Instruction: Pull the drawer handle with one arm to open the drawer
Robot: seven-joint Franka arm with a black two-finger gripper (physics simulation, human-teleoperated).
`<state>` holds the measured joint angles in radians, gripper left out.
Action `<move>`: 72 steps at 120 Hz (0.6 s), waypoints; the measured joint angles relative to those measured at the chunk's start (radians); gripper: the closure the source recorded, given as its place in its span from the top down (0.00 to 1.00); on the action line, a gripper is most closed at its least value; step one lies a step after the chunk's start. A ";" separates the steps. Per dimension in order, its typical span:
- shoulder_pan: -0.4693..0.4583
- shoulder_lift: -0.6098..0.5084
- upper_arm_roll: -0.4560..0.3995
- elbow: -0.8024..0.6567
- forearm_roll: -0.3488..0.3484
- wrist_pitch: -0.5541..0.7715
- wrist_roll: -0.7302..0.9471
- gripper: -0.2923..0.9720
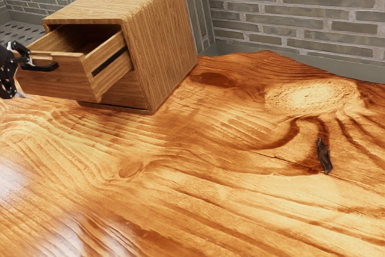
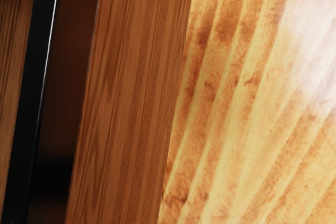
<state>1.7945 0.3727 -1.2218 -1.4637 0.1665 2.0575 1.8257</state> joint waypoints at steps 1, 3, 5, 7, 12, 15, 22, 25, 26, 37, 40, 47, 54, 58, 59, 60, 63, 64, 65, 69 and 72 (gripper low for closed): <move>0.002 0.000 -0.002 0.000 0.000 -0.001 0.000 0.75; 0.008 0.000 -0.007 0.000 0.000 -0.002 0.000 0.74; 0.015 0.000 -0.014 -0.001 0.001 -0.005 0.000 0.73; 0.022 0.000 -0.021 -0.001 0.001 -0.007 0.000 0.72; 0.033 0.000 -0.032 -0.001 0.002 -0.012 0.001 0.67; 0.037 0.000 -0.035 -0.001 0.002 -0.014 0.001 0.68; 0.042 0.001 -0.042 0.002 0.001 -0.018 0.001 0.63; 0.046 0.002 -0.048 0.005 0.000 -0.020 0.002 0.61; 0.047 0.003 -0.049 0.006 0.000 -0.020 0.002 0.61; 0.052 0.005 -0.077 0.022 -0.003 -0.024 0.002 0.62; 0.053 0.006 -0.085 0.030 -0.004 -0.026 0.002 0.63; 0.054 0.007 -0.128 0.059 -0.005 -0.028 0.002 0.67; 0.042 0.001 -0.226 0.128 -0.005 -0.057 0.000 0.70; -0.059 -0.024 -0.249 0.233 0.000 -0.111 -0.017 0.71; -0.095 -0.032 -0.238 0.254 0.002 -0.127 -0.026 0.71; -0.126 -0.039 -0.229 0.272 0.004 -0.142 -0.034 0.72; -0.273 -0.064 -0.136 0.336 0.008 -0.200 -0.074 0.72; -0.337 -0.071 -0.089 0.360 0.010 -0.223 -0.090 0.73; -0.414 -0.077 -0.027 0.387 0.011 -0.246 -0.107 0.73; -0.688 -0.098 0.204 0.471 0.016 -0.335 -0.171 0.74; -0.904 -0.109 0.413 0.526 0.013 -0.397 -0.217 0.74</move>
<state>0.8904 0.2640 -0.8085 -0.9382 0.1790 1.6606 1.6083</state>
